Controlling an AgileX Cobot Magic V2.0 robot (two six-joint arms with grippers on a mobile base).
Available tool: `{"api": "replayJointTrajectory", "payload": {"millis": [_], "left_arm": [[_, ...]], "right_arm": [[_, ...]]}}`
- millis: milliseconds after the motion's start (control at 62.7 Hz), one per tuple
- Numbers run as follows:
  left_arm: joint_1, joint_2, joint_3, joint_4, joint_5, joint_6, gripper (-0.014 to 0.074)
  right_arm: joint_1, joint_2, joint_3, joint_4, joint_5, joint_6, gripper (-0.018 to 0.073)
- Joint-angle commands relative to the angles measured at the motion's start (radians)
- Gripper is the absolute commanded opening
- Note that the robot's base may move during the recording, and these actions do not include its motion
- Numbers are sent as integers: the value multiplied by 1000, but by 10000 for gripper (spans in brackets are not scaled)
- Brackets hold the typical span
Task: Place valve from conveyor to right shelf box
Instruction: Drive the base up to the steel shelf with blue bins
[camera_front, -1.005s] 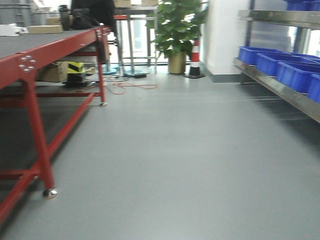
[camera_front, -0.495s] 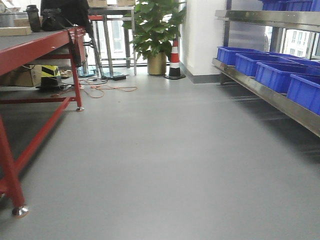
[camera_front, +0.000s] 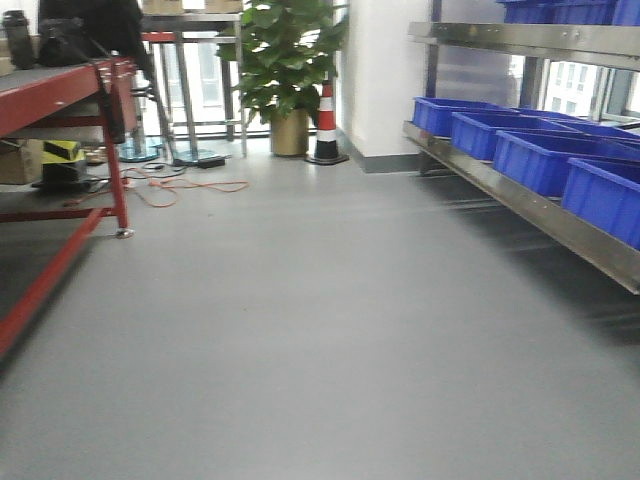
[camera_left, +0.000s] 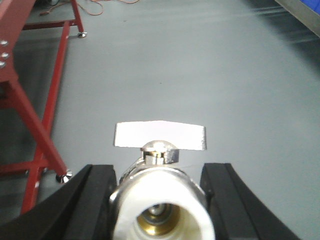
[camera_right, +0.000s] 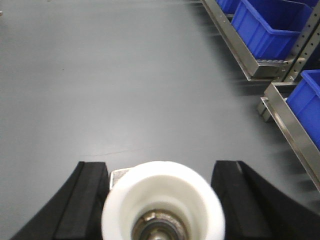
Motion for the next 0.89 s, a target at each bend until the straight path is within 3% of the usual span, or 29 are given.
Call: {"api": "replayJointTrajectory", "payload": {"millis": [0, 878], "left_arm": [[-3, -9, -6, -8, -55, -1, -111], [-3, -9, -6, -8, -58, -1, -111]], "right_arm": [[-3, -12, -10, -6, -76, -4, -164], [-3, -12, -10, -6, -76, -4, -164]]}}
